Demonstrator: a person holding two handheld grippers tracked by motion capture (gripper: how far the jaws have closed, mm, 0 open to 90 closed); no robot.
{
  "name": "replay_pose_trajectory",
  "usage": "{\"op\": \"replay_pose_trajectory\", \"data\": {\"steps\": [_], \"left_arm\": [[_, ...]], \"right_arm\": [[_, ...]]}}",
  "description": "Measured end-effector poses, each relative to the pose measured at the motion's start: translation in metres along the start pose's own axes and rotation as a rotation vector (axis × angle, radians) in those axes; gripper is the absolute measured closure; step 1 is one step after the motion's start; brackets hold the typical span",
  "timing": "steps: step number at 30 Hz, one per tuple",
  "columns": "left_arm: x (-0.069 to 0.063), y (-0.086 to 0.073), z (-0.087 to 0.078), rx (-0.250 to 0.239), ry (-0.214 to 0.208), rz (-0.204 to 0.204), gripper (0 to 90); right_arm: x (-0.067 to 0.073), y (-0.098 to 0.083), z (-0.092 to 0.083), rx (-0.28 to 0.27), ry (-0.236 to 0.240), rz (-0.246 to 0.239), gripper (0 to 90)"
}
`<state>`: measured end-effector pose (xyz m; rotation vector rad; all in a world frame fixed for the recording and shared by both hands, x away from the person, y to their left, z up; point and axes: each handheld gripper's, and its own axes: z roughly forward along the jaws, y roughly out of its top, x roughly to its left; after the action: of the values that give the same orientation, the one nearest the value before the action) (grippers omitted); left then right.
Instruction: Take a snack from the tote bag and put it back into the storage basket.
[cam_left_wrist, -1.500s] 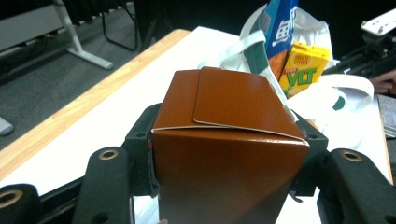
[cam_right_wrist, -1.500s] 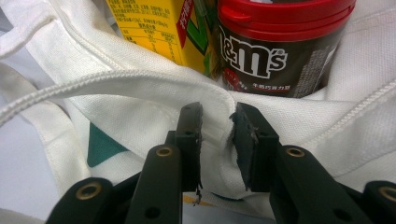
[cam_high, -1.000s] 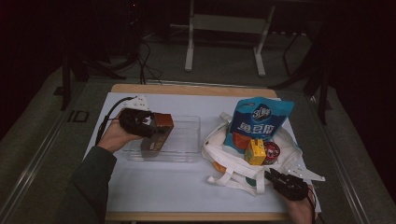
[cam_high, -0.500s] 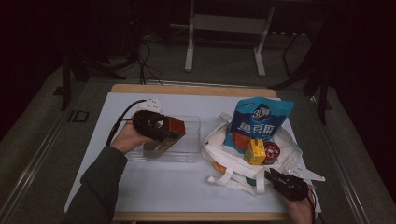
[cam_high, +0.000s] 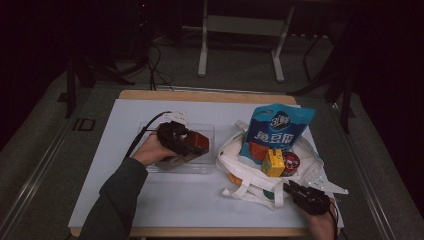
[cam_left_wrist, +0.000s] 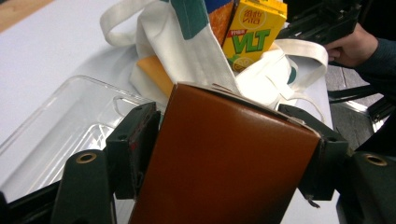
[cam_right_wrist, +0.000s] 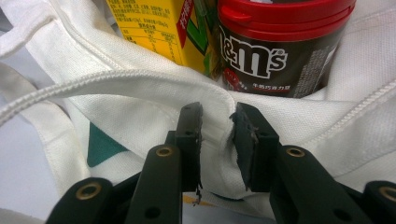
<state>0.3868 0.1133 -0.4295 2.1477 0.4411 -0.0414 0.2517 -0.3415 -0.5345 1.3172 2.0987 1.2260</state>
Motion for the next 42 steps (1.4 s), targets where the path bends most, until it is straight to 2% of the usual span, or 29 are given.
{"op": "replay_pose_trajectory", "data": {"steps": [6, 15, 28, 32, 37, 39, 42], "left_arm": [[-0.001, -0.001, 0.011, 0.036, -0.012, -0.004, 30.4], [-0.002, -0.003, 0.02, 0.08, -0.006, -0.009, 28.7], [-0.003, -0.009, 0.029, 0.15, 0.027, -0.008, 28.0], [-0.005, -0.007, 0.03, 0.15, 0.028, -0.006, 26.1], [-0.007, -0.007, 0.033, 0.168, 0.049, 0.006, 25.5], [-0.008, -0.006, 0.032, 0.16, 0.05, 0.009, 25.6], [-0.012, -0.003, 0.029, 0.135, 0.075, 0.028, 25.6]], "right_arm": [[0.0, 0.0, 0.0, 0.0, 0.0, -0.001, 71.6], [0.0, 0.0, 0.0, 0.0, -0.001, -0.001, 71.6], [0.0, 0.0, 0.0, 0.0, -0.001, -0.001, 71.5], [0.0, 0.0, 0.0, 0.0, -0.001, -0.002, 71.5], [0.0, 0.0, 0.0, 0.0, -0.001, -0.001, 71.4], [0.0, 0.0, 0.0, 0.0, -0.001, -0.002, 71.4], [0.0, 0.0, 0.0, 0.0, 0.0, -0.001, 71.4]]}}
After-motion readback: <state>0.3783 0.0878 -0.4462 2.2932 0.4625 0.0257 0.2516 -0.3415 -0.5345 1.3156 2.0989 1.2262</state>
